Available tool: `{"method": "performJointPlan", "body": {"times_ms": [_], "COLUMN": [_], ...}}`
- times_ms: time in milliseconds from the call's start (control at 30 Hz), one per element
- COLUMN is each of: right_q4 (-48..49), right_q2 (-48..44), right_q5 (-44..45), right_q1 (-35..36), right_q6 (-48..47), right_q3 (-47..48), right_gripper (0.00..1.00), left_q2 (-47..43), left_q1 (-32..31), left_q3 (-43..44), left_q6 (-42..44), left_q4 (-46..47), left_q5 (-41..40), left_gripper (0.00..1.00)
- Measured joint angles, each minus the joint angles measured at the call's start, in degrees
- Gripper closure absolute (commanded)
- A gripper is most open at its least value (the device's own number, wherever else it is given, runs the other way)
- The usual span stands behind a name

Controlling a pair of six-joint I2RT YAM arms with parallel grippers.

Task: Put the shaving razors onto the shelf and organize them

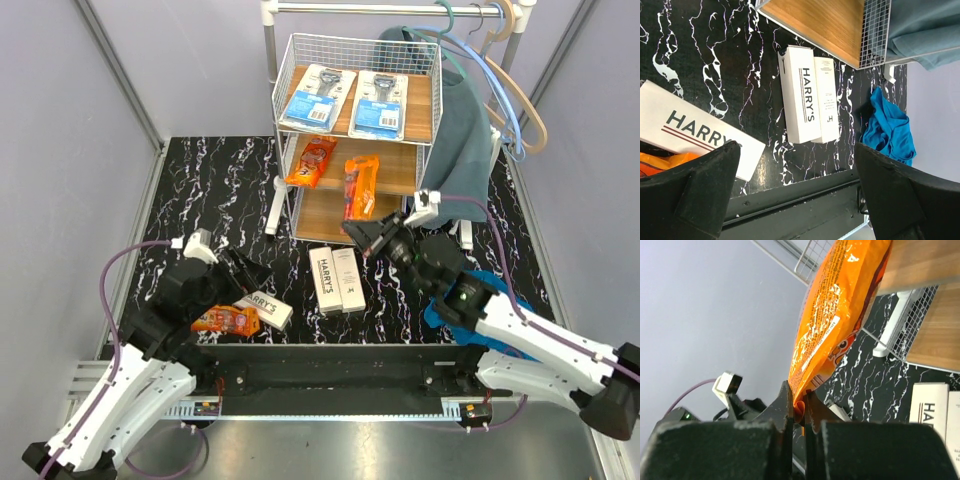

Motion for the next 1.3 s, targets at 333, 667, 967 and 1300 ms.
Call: {"method": "performJointPlan", "body": {"times_ms": [333, 667, 967, 1300], "right_q4": [0.3, 1.4, 1.2, -1.5], "right_q2": [16.8, 23.3, 27.4, 30.8], "right_q5": [-9.4, -5.4, -3.4, -5.8], "right_q1": [-6.4, -7.0, -9.6, -13.2], "right_q6": [0.4, 1.2, 4.7, 8.5], "right_q3": [11.2, 15.6, 17.3, 20.6], "right_gripper": [1.0, 1.0, 1.0, 0.87], "left_q2": [-1.5, -3.3, -5.5, -7.0], "left_q1": [0.0, 0.0, 0.0, 0.0], "left_q3": [-1.2, -2.0, -3.6, -5.3], "left_q6": [-0.6, -1.9, -3.0, -3.8], "left_q4": [-0.5, -0.4, -0.8, -0.8], "left_q5": [1.0, 2.8, 4.1, 5.4], "left_gripper": [0.01, 0.01, 0.01, 0.01]}}
